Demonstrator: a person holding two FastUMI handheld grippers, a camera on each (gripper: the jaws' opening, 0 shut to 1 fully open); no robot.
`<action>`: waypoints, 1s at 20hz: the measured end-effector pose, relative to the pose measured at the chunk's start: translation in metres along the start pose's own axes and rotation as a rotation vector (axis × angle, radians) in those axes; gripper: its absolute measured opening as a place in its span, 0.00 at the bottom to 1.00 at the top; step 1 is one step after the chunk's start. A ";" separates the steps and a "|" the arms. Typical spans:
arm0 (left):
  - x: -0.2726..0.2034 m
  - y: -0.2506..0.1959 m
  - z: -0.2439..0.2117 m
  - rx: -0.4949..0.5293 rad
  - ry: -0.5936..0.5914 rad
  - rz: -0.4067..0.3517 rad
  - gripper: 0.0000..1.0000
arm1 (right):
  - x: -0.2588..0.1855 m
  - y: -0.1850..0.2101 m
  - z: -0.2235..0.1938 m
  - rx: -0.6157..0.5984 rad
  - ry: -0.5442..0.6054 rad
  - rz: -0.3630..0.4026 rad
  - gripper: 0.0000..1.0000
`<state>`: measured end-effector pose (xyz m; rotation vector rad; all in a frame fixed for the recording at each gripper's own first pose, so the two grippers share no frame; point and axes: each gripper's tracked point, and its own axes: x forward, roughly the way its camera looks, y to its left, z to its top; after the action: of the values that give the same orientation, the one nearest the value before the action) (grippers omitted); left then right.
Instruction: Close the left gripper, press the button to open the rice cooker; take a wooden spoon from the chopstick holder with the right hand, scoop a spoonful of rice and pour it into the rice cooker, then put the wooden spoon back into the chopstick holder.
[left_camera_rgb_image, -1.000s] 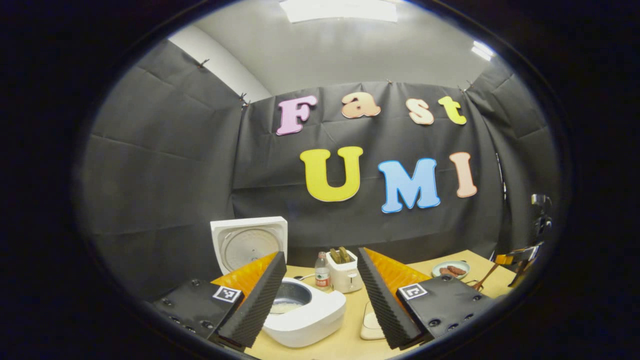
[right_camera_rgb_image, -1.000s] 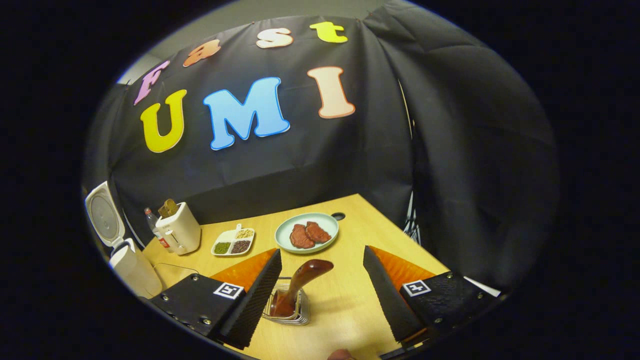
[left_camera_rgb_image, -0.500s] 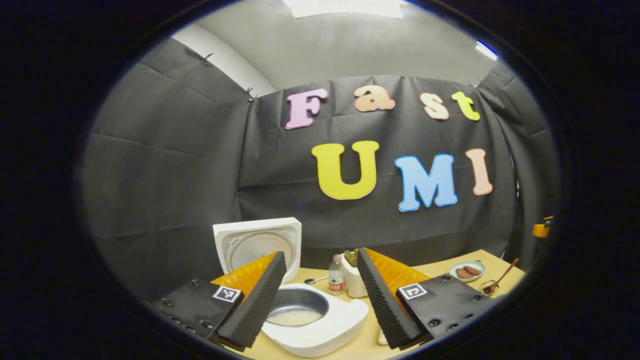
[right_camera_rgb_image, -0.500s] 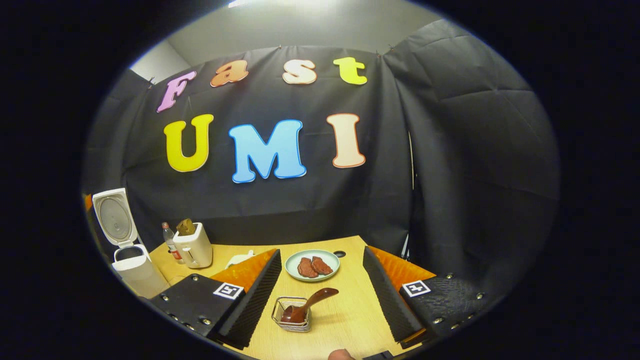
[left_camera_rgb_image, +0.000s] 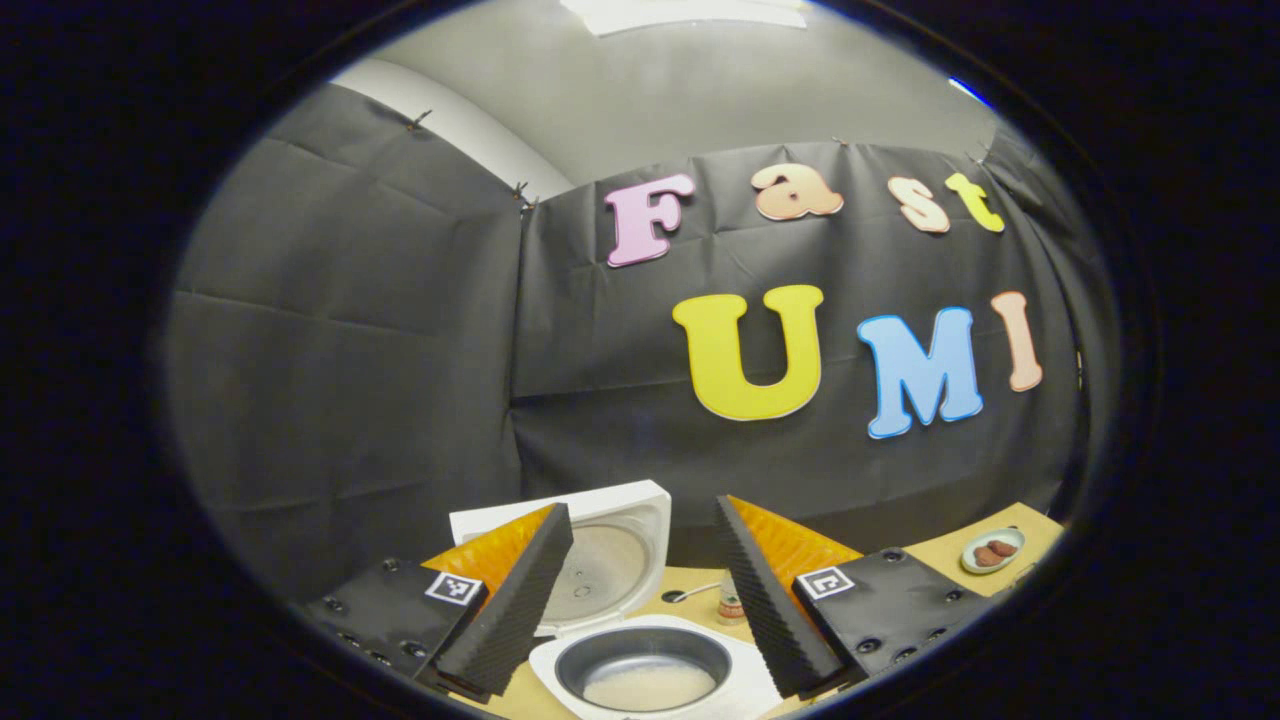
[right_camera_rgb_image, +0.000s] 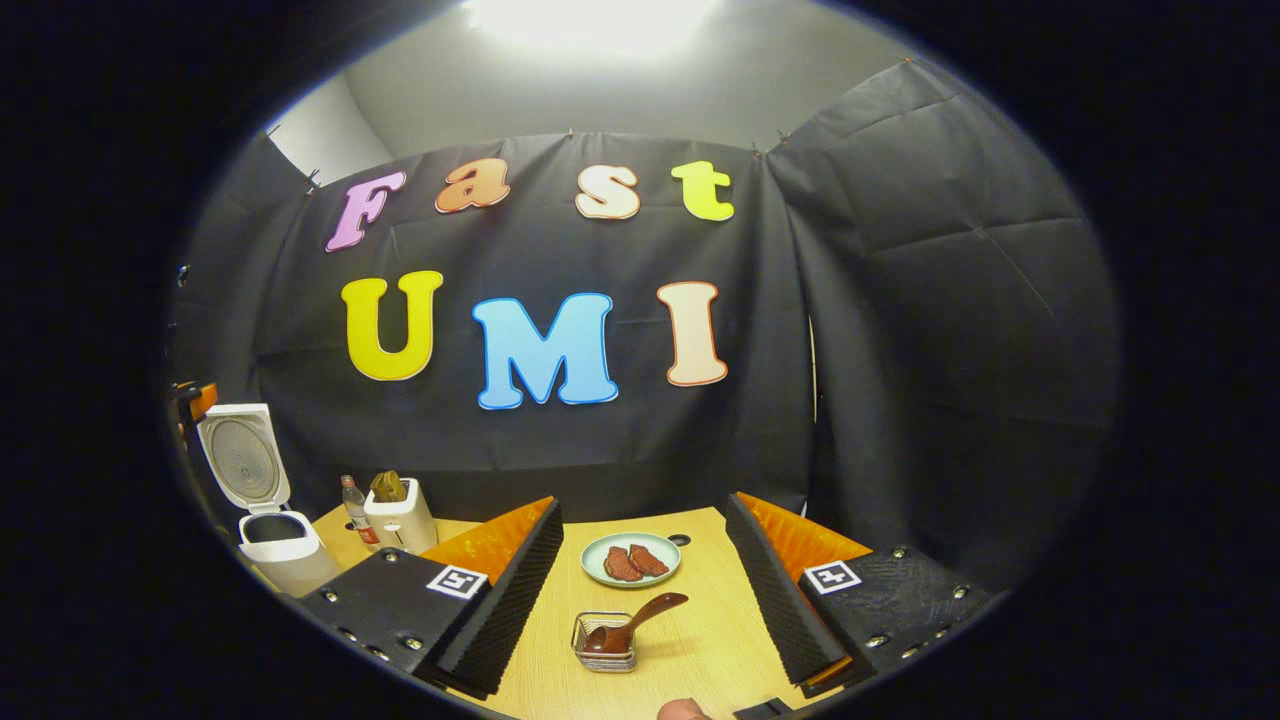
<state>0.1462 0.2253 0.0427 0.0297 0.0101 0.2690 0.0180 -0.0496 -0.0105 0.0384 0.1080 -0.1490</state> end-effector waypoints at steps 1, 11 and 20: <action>0.009 0.006 0.000 -0.005 0.003 0.015 0.98 | -0.004 0.005 0.003 -0.001 -0.010 0.001 0.99; 0.122 0.062 -0.008 0.041 0.067 0.139 0.98 | -0.031 0.016 0.000 -0.026 -0.040 -0.034 0.99; 0.198 0.094 -0.052 0.025 0.205 0.239 0.97 | -0.040 0.016 -0.026 -0.033 0.020 -0.033 0.99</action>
<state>0.3114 0.3705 -0.0078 0.0282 0.2150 0.5097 -0.0213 -0.0268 -0.0317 0.0052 0.1306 -0.1798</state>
